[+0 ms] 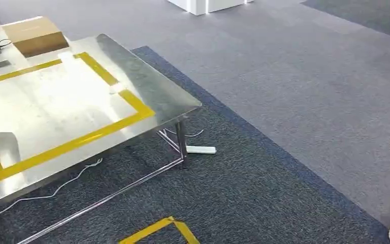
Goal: Take the parts from the cabinet and place them on the table.
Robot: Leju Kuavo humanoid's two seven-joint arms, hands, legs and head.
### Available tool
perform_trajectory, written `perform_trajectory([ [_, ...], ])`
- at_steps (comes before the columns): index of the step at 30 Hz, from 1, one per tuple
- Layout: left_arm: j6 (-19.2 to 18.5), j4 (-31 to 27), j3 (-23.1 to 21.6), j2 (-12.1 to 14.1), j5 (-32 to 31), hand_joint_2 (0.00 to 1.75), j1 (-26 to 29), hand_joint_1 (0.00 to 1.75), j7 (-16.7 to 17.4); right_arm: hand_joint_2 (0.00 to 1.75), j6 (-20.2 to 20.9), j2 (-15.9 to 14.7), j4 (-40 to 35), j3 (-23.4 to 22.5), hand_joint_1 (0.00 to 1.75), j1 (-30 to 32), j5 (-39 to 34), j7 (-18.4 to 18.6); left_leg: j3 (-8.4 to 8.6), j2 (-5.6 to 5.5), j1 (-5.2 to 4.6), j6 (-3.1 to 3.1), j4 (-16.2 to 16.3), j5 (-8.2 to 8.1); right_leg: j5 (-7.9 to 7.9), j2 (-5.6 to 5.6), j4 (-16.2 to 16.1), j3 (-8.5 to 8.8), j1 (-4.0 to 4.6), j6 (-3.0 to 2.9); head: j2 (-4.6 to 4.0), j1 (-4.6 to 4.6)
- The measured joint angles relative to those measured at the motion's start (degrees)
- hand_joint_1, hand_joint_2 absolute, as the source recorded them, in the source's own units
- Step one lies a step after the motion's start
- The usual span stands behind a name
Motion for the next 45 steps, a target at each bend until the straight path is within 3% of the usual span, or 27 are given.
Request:
perform_trajectory([
  [1, 0.07, 0.00, 0.00, 0.00, -0.22, 1.75, 0.01, 1.75, 0.11, 0.00, 0.02, 0.02, 0.00, 0.00, 0.00, -0.01, 0.00, 0.00, 3.10, 1.66, 0.18, -0.56, -5.04, 2.09, -0.46, -0.49, 0.65, 0.02, -0.14, 0.56, 0.00, -0.02],
  [2, 0.09, 0.02, -0.07, -0.24, -0.28, 1.75, 0.00, 1.75, 0.24, 0.00, 0.02, -0.11, 0.04, 0.00, 0.00, -0.08, 0.00, 0.00, 3.93, 3.53, -0.07, -1.00, -6.86, 1.09, -0.87, -0.89, 1.20, -0.04, 0.46, 1.14, 0.00, -0.31],
  [3, 0.20, 0.02, -0.09, -0.37, -0.39, 1.75, -0.18, 1.75, 0.35, 0.00, 0.04, -0.22, 0.07, 0.00, 0.00, -0.17, 0.02, 0.00, 3.97, 2.45, 0.14, 0.30, -7.15, 1.51, -1.50, -1.16, 1.78, -0.82, 0.53, 1.28, 0.00, -0.37],
  [4, 0.24, 0.02, -0.15, -0.48, -0.46, 1.75, 0.19, 1.75, 0.48, 0.00, 0.07, -0.17, 0.07, 0.00, 0.00, -0.23, 0.02, 0.02, 3.86, 1.78, 0.06, 1.19, -6.95, 1.14, -1.85, -1.52, 1.40, -0.52, 0.70, 1.43, 0.00, 0.22],
  [6, 0.24, 0.04, -0.15, -0.48, -0.52, 1.75, 0.64, 1.75, 0.48, 0.00, 0.09, -0.20, 0.07, 0.00, 0.00, -0.21, 0.02, 0.02, 3.50, 0.97, -0.09, 1.87, -6.69, 1.19, -2.06, -2.20, 1.25, -0.34, 0.48, 1.56, 0.00, 0.31],
  [7, 0.26, 0.02, -0.15, -0.48, -0.52, 1.75, 0.62, 1.75, 0.48, 0.00, 0.09, -0.17, 0.07, 0.00, 0.00, -0.20, 0.02, 0.02, 3.41, 0.55, -0.08, 2.27, -6.70, 1.34, -2.41, -1.71, 1.61, -0.30, 0.21, 1.94, 0.02, 0.35],
  [8, 0.28, 0.04, -0.15, -0.42, -0.55, 1.75, 0.59, 1.75, 0.50, 0.00, 0.09, -0.17, 0.07, 0.00, 0.00, -0.21, 0.04, 0.00, 3.37, 0.31, -0.09, 2.70, -6.73, 1.47, -4.24, 0.31, 3.52, -1.01, 0.07, 2.25, 0.00, 0.37],
  [9, 0.28, 0.02, -0.15, -0.39, -0.59, 1.75, 0.45, 1.75, 0.57, 0.00, 0.09, -0.15, 0.04, 0.00, 0.00, -0.19, 0.04, 0.00, 3.29, 0.00, -0.11, 2.90, -6.73, 1.57, -6.66, 1.44, 7.31, -2.71, 0.05, 2.28, 0.00, 0.42],
  [11, 0.28, 0.02, -0.15, -0.48, -0.76, 1.75, 0.47, 1.75, 0.57, 0.00, 0.11, -0.13, 0.04, 0.00, 0.00, -0.06, 0.04, 0.00, 3.16, -0.68, -0.31, 3.17, -6.73, 1.55, -11.14, 2.14, 17.29, -7.39, 0.07, 2.23, 0.00, 0.48],
  [12, 0.28, 0.02, -0.18, -0.50, -0.79, 1.75, 0.50, 1.75, 0.57, 0.00, 0.09, -0.13, 0.04, 0.00, 0.00, -0.03, 0.07, 0.02, 3.14, -1.22, -0.45, 3.21, -6.72, 1.54, -12.07, 2.19, 20.80, -9.29, 0.09, 2.02, 0.00, 0.53],
  [13, 0.28, 0.02, -0.17, -0.50, -0.81, 1.75, 0.53, 1.75, 0.57, 0.00, 0.09, -0.15, 0.04, 0.00, 0.00, -0.04, 0.04, 0.13, 3.19, -1.68, -0.54, 3.22, -6.72, 1.53, -11.22, 2.22, 20.86, -9.62, 0.13, 1.74, 0.00, 0.48],
  [14, 0.28, 0.02, -0.17, -0.50, -0.81, 1.75, 0.53, 1.75, 0.61, 0.00, 0.09, -0.15, 0.04, 0.00, 0.00, -0.02, 0.07, 0.17, 3.31, -2.23, -0.58, 3.22, -6.72, 1.53, -9.11, 2.34, 18.30, -8.51, 0.26, 1.37, 0.00, 0.50],
  [16, 0.28, 0.02, -0.15, -0.50, -0.83, 1.75, 0.50, 1.75, 0.74, 0.00, 0.11, -0.11, 0.02, 0.00, 0.00, -0.02, 0.07, 0.17, 3.64, -2.79, -0.62, 3.21, -6.77, 1.46, -3.40, 3.12, 7.58, -3.60, 0.58, 0.20, 0.00, 0.55],
  [17, 0.28, 0.00, -0.15, -0.50, -0.85, 1.75, 0.55, 1.75, 0.90, 0.00, 0.09, -0.11, 0.02, 0.00, 0.00, -0.07, -0.22, 0.11, 3.73, -3.22, -0.55, 3.20, -6.90, 1.45, -1.63, 4.09, 3.23, -1.57, 0.79, -0.58, 0.00, 0.48],
  [18, 0.28, 0.00, -0.15, -0.59, -0.87, 1.75, 0.62, 1.75, 1.16, 0.00, -0.04, -0.11, 0.04, -0.02, 0.00, -0.12, -0.85, 0.00, 3.69, -3.47, -0.83, 2.85, -6.84, 1.32, -1.59, 4.28, 2.32, -1.33, 1.06, -0.67, 0.00, 0.39],
  [20, 0.28, -0.09, -0.04, -0.42, -0.92, 1.75, 1.35, 1.75, 1.51, 0.00, -0.17, -0.09, 0.02, -0.02, 0.00, -0.16, -1.09, -0.11, 3.81, -3.81, -0.59, 2.45, -7.14, 1.40, -1.00, 3.76, 1.50, -0.58, 1.03, 0.12, 0.00, 0.48],
  [21, 0.28, -0.20, -0.02, -0.35, -0.92, 1.75, 1.69, 1.75, 1.53, 0.00, -0.15, -0.09, 0.02, -0.02, 0.00, -0.13, -1.11, -0.11, 3.84, -3.74, -0.55, 3.29, -7.40, 1.67, -0.55, 3.84, 1.18, -0.57, 0.95, 1.88, 0.00, 0.48],
  [22, 0.26, -0.24, 0.00, -0.29, -0.94, 1.75, 1.70, 1.75, 1.53, 0.00, -0.15, -0.09, 0.02, -0.04, 0.00, -0.12, -1.11, -0.11, 3.77, -3.69, -0.51, 3.46, -7.55, 1.79, -0.45, 3.89, 1.15, -0.71, 0.99, 1.70, 0.00, 0.50],
  [24, 0.28, -0.31, 0.02, -0.26, -0.98, 1.75, 1.69, 1.75, 1.62, 0.00, -0.04, -0.07, 0.02, -0.02, 0.00, -0.12, -1.09, -0.15, 3.88, -3.56, -0.43, 2.93, -8.20, 2.19, -0.11, 4.05, 0.92, -0.90, 1.06, 1.03, 0.00, 0.44],
  [30, 0.44, -0.33, 0.26, -0.26, -1.55, 1.75, 1.67, 1.75, 2.12, 0.00, -0.02, -0.04, 0.02, -0.02, 0.00, -0.11, -1.07, -0.15, 3.86, -3.41, -0.39, 2.12, -8.74, 2.66, 0.03, 4.13, 0.88, -1.14, 1.14, 0.55, 0.00, 0.50],
  [37, 2.86, -0.57, 0.26, -0.24, -4.55, 1.75, 1.75, 1.75, 3.63, 0.00, 0.11, -0.04, 0.02, -0.02, 0.00, -0.09, -0.96, -0.53, 3.62, -3.41, -0.44, 1.96, -8.73, 2.87, 0.39, 4.12, 0.80, -1.31, 1.09, 0.53, 0.00, 0.50],
  [45, 3.17, -0.79, 0.28, -0.24, -5.03, 1.75, 1.83, 1.75, 4.04, 0.00, 0.13, -0.02, 0.02, -0.02, 0.00, -0.09, -0.96, -0.61, 3.61, -3.41, -0.51, 2.02, -8.72, 2.92, 0.44, 4.12, 0.80, -1.32, 1.01, 0.61, 0.00, 0.50],
])
